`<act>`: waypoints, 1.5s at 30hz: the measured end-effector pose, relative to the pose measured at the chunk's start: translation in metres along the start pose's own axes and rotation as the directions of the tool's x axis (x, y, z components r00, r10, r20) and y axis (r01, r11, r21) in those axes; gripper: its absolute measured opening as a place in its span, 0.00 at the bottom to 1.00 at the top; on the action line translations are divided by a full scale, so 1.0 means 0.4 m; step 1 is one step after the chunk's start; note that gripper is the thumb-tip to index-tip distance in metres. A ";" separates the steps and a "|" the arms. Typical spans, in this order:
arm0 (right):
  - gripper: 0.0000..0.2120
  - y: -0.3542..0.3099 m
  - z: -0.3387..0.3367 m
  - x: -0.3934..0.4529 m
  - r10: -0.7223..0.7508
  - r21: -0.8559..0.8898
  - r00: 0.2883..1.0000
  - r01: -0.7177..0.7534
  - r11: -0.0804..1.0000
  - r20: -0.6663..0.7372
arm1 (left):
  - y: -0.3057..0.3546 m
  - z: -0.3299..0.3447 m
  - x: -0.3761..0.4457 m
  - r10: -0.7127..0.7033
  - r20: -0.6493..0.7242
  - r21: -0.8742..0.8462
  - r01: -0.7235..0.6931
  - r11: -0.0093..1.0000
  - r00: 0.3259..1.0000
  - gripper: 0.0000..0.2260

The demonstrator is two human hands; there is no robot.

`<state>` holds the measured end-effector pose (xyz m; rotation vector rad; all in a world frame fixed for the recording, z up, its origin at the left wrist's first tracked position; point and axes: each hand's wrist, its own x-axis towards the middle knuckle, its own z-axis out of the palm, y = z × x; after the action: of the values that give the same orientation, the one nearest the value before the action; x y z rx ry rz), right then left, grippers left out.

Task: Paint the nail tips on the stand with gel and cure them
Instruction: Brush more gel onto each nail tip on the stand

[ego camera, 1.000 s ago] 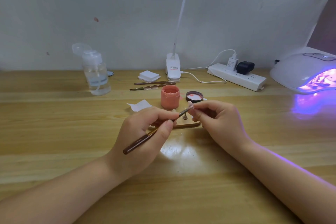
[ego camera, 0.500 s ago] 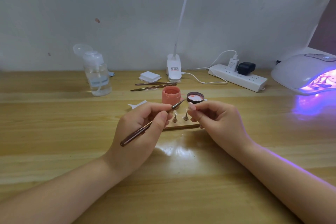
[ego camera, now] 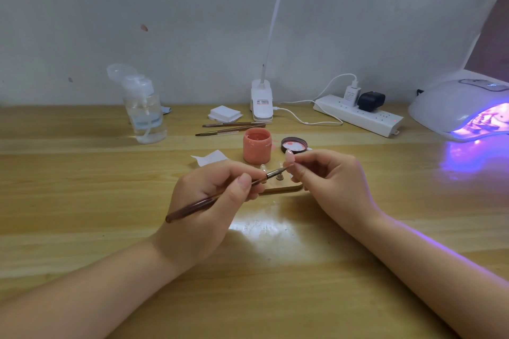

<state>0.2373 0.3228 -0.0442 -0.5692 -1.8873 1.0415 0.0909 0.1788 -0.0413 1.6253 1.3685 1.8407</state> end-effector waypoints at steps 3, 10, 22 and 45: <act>0.01 -0.002 0.000 -0.002 -0.005 -0.011 1.000 0.005 1.000 0.002 | -0.001 0.001 0.003 -0.013 -0.027 0.028 0.014 1.000 1.000 0.10; 0.02 -0.013 0.003 -0.002 -0.024 -0.017 1.000 0.024 1.000 -0.009 | 0.009 -0.007 0.041 -0.050 -0.135 0.155 0.071 0.985 0.990 0.06; 0.03 -0.001 -0.012 0.007 0.077 -0.332 0.992 -0.105 0.937 -0.098 | 0.066 -0.049 0.334 -0.213 -0.165 0.656 0.268 0.706 0.963 0.06; 0.04 -0.012 0.028 -0.020 -0.334 -0.295 0.875 0.442 0.847 0.351 | -0.014 -0.054 0.373 -0.326 -0.178 0.620 0.363 0.696 0.929 0.09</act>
<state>0.2320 0.3095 -0.0470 -0.2174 -2.3576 0.5187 0.0255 0.2856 0.0430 1.4309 2.3383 1.2526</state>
